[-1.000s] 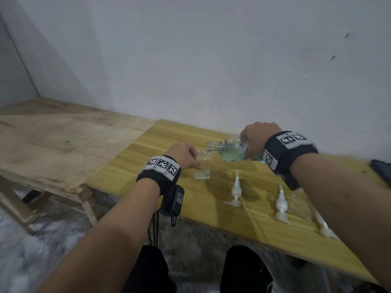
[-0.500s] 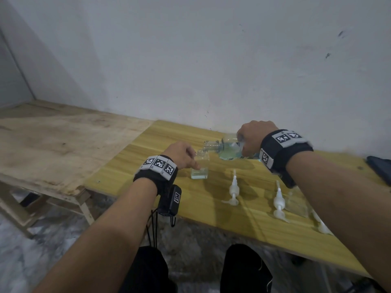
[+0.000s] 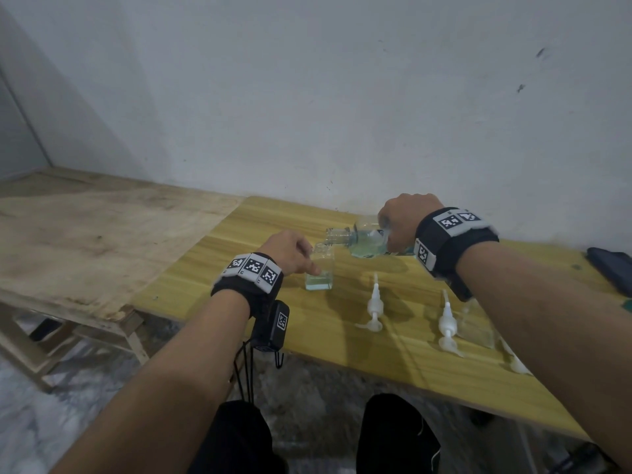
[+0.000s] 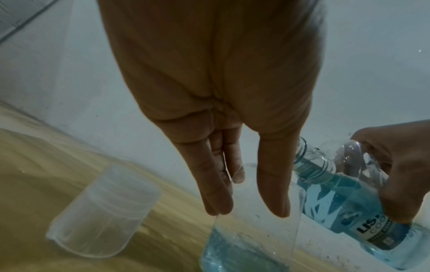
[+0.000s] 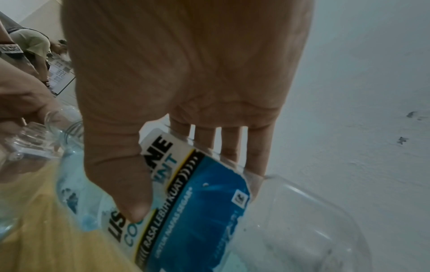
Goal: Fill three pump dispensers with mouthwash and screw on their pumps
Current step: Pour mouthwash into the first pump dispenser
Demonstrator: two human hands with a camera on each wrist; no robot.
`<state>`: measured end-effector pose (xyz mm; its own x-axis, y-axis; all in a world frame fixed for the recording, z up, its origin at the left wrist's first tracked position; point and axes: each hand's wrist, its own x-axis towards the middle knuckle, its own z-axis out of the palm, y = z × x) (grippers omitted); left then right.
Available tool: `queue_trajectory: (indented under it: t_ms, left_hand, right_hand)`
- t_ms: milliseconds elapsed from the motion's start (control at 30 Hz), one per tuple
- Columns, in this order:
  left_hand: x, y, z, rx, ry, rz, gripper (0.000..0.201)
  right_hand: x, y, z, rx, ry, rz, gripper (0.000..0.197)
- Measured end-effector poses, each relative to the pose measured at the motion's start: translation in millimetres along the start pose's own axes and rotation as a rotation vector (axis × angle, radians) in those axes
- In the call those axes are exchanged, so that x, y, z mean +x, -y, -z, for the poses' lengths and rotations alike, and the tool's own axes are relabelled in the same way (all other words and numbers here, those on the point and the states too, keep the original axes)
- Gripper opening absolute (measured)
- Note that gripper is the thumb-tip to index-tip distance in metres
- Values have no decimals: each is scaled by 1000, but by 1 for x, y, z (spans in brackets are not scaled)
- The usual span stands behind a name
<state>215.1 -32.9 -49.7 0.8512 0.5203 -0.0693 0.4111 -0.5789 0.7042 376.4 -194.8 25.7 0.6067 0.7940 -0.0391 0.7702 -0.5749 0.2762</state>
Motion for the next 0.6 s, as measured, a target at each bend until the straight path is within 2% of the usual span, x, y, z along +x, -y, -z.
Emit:
queue_trajectory:
  t_ms: [467,600]
  left_hand:
    - [2,1,0,-3,-4,5,39]
    - [2,2,-1,-5,-14,3,37]
  right_hand:
    - [0,-1,0,0,-11,4,14]
    - [-2,-2,0,-6,-30,17,6]
